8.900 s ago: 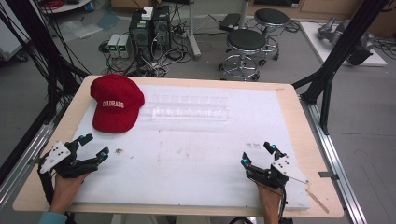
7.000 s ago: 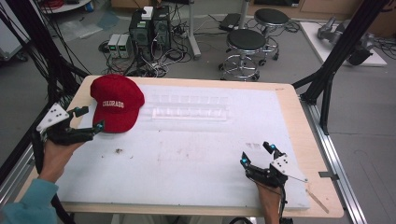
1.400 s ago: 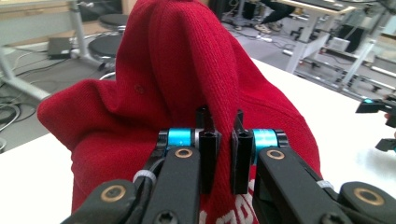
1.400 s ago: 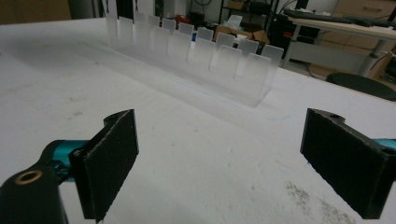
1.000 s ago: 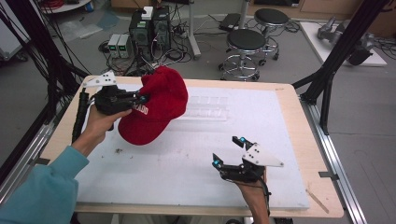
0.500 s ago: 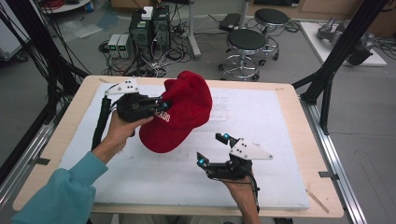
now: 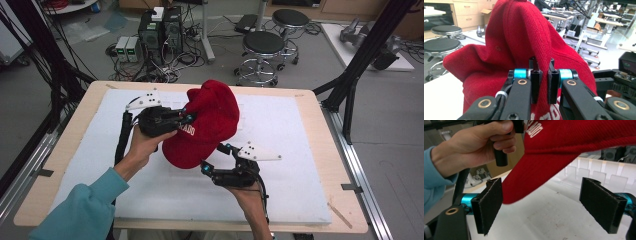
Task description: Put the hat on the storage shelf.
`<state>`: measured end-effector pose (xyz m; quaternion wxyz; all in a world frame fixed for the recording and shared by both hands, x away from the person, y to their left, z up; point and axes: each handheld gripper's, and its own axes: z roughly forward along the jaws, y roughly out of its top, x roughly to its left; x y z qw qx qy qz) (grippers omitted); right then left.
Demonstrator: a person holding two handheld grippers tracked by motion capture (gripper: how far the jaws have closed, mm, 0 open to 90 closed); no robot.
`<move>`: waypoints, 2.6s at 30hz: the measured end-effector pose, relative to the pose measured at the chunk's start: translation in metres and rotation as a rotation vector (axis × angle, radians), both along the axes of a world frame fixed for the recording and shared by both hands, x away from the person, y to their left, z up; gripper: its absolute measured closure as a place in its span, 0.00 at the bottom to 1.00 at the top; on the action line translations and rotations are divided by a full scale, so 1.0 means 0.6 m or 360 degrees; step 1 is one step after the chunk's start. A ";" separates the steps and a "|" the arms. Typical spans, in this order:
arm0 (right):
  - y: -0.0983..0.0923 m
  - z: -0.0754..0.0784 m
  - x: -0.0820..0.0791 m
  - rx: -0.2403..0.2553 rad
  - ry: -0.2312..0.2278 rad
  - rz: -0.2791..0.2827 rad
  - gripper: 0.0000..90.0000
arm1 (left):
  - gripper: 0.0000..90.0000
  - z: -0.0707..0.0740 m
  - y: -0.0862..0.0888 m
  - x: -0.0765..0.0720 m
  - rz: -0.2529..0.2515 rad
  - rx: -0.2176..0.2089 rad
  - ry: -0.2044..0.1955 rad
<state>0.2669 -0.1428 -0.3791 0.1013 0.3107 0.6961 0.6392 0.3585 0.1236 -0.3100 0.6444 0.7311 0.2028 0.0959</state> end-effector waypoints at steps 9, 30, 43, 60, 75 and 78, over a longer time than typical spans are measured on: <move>0.002 -0.005 0.001 0.0086 0.0054 0.0064 0.48 | 0.95 0.002 -0.009 -0.007 -0.0045 0.0017 -0.0018; -0.010 -0.007 0.011 0.0361 0.0305 0.0246 0.94 | 0.94 -0.008 -0.012 -0.007 -0.0124 -0.0011 -0.0002; -0.006 -0.006 0.009 0.0244 0.0259 0.0214 0.95 | 0.73 -0.010 -0.011 -0.004 -0.0120 0.0018 0.0048; -0.015 -0.006 0.011 0.0140 0.0195 0.0066 0.95 | 0.14 -0.009 0.044 -0.011 0.0066 0.0247 0.0158; -0.044 0.035 0.045 -0.0035 -0.0008 -0.0125 0.95 | 0.15 -0.094 0.196 -0.070 0.0313 0.0346 0.0146; -0.049 0.043 0.054 -0.0060 -0.0047 -0.0159 0.95 | 0.15 -0.125 0.220 -0.078 0.0372 0.0346 0.0180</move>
